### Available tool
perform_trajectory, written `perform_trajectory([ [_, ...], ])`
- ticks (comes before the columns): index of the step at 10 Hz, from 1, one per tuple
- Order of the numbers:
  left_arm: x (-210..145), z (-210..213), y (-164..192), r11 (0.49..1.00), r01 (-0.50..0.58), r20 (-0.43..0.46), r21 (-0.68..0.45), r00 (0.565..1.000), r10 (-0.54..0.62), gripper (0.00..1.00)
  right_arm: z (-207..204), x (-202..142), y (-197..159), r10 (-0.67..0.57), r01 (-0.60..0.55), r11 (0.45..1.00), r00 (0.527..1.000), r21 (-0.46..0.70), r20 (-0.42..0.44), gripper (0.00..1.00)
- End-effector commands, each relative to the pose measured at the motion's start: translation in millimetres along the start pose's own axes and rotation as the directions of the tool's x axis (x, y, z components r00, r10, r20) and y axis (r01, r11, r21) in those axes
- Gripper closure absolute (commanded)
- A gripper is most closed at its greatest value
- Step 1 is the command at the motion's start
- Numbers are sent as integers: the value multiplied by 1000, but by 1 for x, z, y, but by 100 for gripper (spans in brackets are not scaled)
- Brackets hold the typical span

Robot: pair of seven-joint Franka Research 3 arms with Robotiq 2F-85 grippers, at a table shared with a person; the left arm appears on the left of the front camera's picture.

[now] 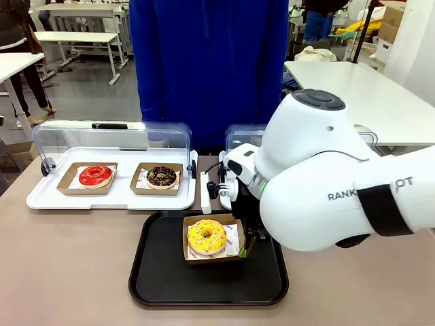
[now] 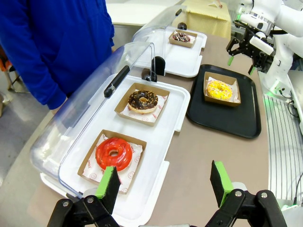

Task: Move the third donut from the left to the tray.
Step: Pick up the Paper togo box containing the Donut indicated by the person and place it on the Handle tray.

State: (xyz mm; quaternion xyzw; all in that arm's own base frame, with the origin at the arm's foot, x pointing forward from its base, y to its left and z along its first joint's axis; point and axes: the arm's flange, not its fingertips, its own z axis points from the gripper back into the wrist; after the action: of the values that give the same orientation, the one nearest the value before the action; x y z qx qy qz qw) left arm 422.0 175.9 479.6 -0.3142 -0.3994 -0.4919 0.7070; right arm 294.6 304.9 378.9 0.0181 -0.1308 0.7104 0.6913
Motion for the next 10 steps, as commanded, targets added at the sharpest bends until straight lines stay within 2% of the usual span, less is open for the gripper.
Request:
perform_trajectory([
  [1, 3, 0, -1, 1000, 14, 15, -5, 1000, -14, 0, 8, -28, 25, -21, 21, 1000, 1000, 7, 4, 0],
  [2, 3, 0, -1, 1000, 14, 15, -5, 1000, -14, 0, 14, -31, 21, -20, 19, 999, 999, 29, 40, 0],
  [3, 3, 0, -1, 1000, 14, 15, -5, 1000, -14, 0, 6, -1, 0, -2, 2, 1000, 1000, -2, 0, 0],
  [10, 3, 0, -1, 1000, 14, 15, -5, 1000, -14, 0, 6, -1, 0, -2, 2, 1000, 1000, -2, 0, 0],
])
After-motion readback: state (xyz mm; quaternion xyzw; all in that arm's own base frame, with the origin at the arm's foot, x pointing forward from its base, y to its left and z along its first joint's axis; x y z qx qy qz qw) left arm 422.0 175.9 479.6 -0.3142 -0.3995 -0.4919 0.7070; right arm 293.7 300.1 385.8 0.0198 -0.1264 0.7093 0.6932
